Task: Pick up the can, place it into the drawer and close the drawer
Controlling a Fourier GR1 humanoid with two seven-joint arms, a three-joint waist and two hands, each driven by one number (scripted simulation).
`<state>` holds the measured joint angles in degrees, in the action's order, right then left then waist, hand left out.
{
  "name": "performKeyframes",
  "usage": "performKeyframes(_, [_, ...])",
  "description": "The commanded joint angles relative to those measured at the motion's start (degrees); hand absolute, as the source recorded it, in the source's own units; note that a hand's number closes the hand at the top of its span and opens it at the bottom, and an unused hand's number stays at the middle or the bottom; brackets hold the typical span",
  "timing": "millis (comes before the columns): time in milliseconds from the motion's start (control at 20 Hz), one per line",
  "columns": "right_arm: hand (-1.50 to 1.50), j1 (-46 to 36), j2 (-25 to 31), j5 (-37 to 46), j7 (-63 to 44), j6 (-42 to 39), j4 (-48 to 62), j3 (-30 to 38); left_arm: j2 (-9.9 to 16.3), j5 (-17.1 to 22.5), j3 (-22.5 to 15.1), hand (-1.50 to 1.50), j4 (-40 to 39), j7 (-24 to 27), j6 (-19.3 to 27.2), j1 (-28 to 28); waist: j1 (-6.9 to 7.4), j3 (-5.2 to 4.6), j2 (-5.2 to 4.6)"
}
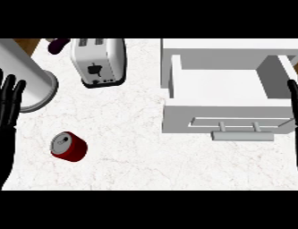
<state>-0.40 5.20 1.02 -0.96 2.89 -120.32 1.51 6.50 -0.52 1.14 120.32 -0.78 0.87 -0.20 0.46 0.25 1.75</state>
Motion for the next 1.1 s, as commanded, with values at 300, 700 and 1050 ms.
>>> performKeyframes(300, [-1.50,5.7,-2.7,1.1,-6.7,2.9,3.2,0.3,0.8,2.8,5.3,-1.50,-0.8,-7.4,-0.4,12.3,0.23,-0.26,-2.01])
performKeyframes(700, [-1.50,12.5,0.7,-5.3,-9.0,-1.4,-1.6,6.5,2.1,6.1,6.7,-1.50,13.8,-19.9,-1.9,19.5,-0.35,-0.23,-1.59])
performKeyframes(1050, [-1.50,20.3,0.5,-10.4,-1.7,-8.0,-2.2,11.4,-0.1,6.8,8.1,-1.50,21.8,-21.2,-4.1,25.8,-0.43,-0.24,-1.58])
